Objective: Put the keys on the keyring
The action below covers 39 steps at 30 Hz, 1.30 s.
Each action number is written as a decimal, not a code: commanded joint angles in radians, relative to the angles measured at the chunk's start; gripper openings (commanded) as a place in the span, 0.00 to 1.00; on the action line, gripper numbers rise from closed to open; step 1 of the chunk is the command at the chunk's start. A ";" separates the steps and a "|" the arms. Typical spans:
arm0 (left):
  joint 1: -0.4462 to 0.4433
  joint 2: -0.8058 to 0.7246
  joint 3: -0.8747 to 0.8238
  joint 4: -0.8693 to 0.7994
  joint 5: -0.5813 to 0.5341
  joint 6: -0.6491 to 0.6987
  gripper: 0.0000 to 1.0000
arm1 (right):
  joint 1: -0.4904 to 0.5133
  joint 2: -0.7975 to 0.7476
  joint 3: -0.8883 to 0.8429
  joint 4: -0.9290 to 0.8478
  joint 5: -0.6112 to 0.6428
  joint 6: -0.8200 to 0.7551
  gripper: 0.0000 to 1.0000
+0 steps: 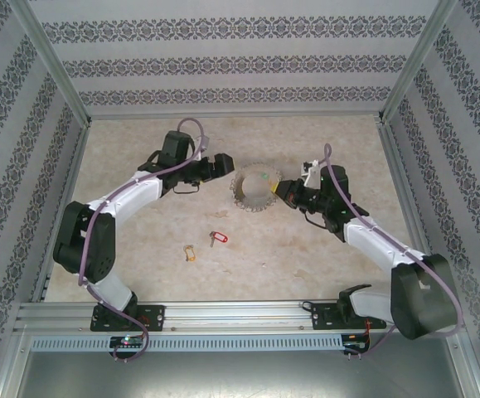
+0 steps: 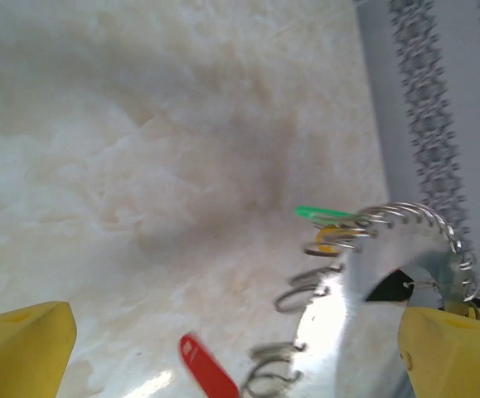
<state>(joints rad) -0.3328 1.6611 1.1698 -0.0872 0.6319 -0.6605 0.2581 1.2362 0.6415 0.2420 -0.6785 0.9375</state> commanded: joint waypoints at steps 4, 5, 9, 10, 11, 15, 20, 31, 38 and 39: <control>0.020 -0.054 0.044 0.105 0.218 -0.042 0.98 | -0.025 -0.011 0.103 0.007 -0.163 -0.048 0.05; 0.021 -0.052 0.052 0.118 0.246 -0.044 0.97 | -0.025 -0.008 0.115 0.009 -0.175 -0.047 0.05; 0.019 -0.047 0.061 0.127 0.296 -0.049 0.89 | -0.025 0.006 0.155 0.020 -0.204 -0.037 0.05; 0.019 -0.045 0.064 0.127 0.302 -0.050 0.86 | -0.025 0.008 0.163 0.021 -0.205 -0.036 0.05; 0.019 -0.046 0.060 0.142 0.314 -0.060 0.80 | -0.024 0.012 0.169 0.029 -0.213 -0.029 0.05; 0.019 -0.054 0.048 0.224 0.350 -0.113 0.62 | -0.025 0.025 0.191 0.044 -0.228 -0.020 0.05; 0.016 -0.063 0.042 0.313 0.378 -0.175 0.46 | -0.021 0.039 0.207 0.074 -0.230 -0.001 0.06; 0.015 -0.135 0.074 0.303 0.372 -0.134 0.01 | -0.015 0.023 0.217 0.074 -0.223 -0.025 0.14; 0.017 -0.222 0.079 0.341 0.348 -0.072 0.00 | -0.038 -0.050 0.222 0.009 -0.178 -0.089 0.45; 0.018 -0.246 0.079 0.335 0.332 -0.043 0.00 | -0.048 -0.083 0.222 -0.042 -0.143 -0.123 0.51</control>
<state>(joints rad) -0.3084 1.5074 1.2068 0.1864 0.9668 -0.7753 0.2325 1.2358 0.8402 0.2596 -0.8799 0.9001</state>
